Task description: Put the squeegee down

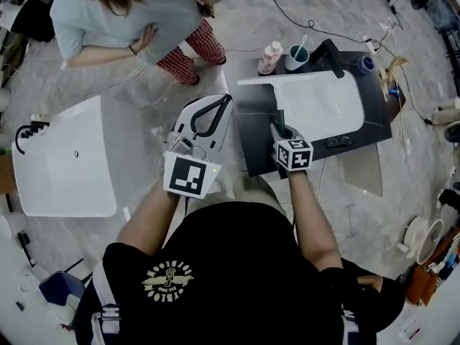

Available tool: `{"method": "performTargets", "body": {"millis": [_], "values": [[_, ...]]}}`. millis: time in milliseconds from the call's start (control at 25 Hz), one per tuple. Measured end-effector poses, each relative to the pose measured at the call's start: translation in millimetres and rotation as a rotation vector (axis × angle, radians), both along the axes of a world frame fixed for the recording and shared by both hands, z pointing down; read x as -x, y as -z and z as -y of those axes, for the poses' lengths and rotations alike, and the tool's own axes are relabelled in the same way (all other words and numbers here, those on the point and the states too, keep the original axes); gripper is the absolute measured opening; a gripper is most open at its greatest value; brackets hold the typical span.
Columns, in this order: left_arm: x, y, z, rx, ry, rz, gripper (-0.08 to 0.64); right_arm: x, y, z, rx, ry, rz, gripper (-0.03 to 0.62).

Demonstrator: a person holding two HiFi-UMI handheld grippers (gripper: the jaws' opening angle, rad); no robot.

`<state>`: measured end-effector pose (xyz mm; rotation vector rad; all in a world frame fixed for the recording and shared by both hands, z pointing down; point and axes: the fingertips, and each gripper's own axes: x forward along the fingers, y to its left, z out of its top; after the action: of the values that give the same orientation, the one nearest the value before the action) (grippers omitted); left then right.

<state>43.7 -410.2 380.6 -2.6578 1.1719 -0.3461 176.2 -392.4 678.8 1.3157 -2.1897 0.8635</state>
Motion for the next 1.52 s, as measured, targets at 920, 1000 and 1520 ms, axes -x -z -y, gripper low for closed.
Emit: {"method": "performTargets", "body": {"millis": [920, 1000, 1520], "values": [[20, -13, -8, 0.033, 0.026, 0.028, 0.025, 17, -111, -29, 0.274, 0.053, -0.073, 0.028], [24, -13, -10, 0.035, 0.032, 0.032, 0.023, 16, -120, -33, 0.301, 0.057, -0.107, 0.028], [38, 4, -26, 0.009, 0.038, -0.009, 0.024, 9, -110, -44, 0.246, 0.073, -0.29, 0.163]]}}
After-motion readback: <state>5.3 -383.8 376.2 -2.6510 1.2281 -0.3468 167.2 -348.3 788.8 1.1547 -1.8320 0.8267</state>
